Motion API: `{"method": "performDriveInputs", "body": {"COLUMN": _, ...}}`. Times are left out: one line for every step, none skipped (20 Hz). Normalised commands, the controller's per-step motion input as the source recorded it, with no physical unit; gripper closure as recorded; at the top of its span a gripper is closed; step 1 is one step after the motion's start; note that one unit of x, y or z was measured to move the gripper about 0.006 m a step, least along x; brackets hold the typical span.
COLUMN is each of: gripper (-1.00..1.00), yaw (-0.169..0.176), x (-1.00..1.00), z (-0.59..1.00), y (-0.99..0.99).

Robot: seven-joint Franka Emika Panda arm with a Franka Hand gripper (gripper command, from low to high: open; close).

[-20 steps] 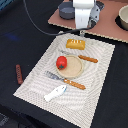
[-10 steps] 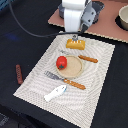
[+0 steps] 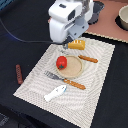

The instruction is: Interact with the objects in diverse but meaningful ways.

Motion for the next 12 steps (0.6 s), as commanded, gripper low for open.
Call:
{"method": "performDriveInputs", "body": {"gripper": -1.0, "yaw": -0.112, "x": 0.0, "z": -0.16, "y": -0.34}}
{"method": "performDriveInputs", "body": {"gripper": -1.0, "yaw": -0.106, "x": 0.0, "z": -0.16, "y": -0.31}}
{"method": "performDriveInputs", "body": {"gripper": -1.0, "yaw": -0.1, "x": 0.0, "z": -0.19, "y": -0.3}}
{"method": "performDriveInputs", "body": {"gripper": -1.0, "yaw": -0.097, "x": 0.0, "z": -0.21, "y": -0.31}}
{"method": "performDriveInputs", "body": {"gripper": -1.0, "yaw": -0.094, "x": 0.0, "z": -0.25, "y": -0.34}}
{"method": "performDriveInputs", "body": {"gripper": -1.0, "yaw": -0.088, "x": 0.0, "z": -0.26, "y": -0.38}}
{"method": "performDriveInputs", "body": {"gripper": -1.0, "yaw": -0.088, "x": 0.0, "z": -0.26, "y": -0.37}}
{"method": "performDriveInputs", "body": {"gripper": -1.0, "yaw": -0.086, "x": 0.0, "z": -0.27, "y": -0.35}}
{"method": "performDriveInputs", "body": {"gripper": -1.0, "yaw": -0.081, "x": 0.0, "z": -0.26, "y": -0.33}}
{"method": "performDriveInputs", "body": {"gripper": -1.0, "yaw": -0.075, "x": 0.0, "z": -0.27, "y": -0.32}}
{"method": "performDriveInputs", "body": {"gripper": -1.0, "yaw": -0.074, "x": 0.0, "z": -0.28, "y": -0.28}}
{"method": "performDriveInputs", "body": {"gripper": -1.0, "yaw": -0.075, "x": 0.0, "z": -0.29, "y": -0.26}}
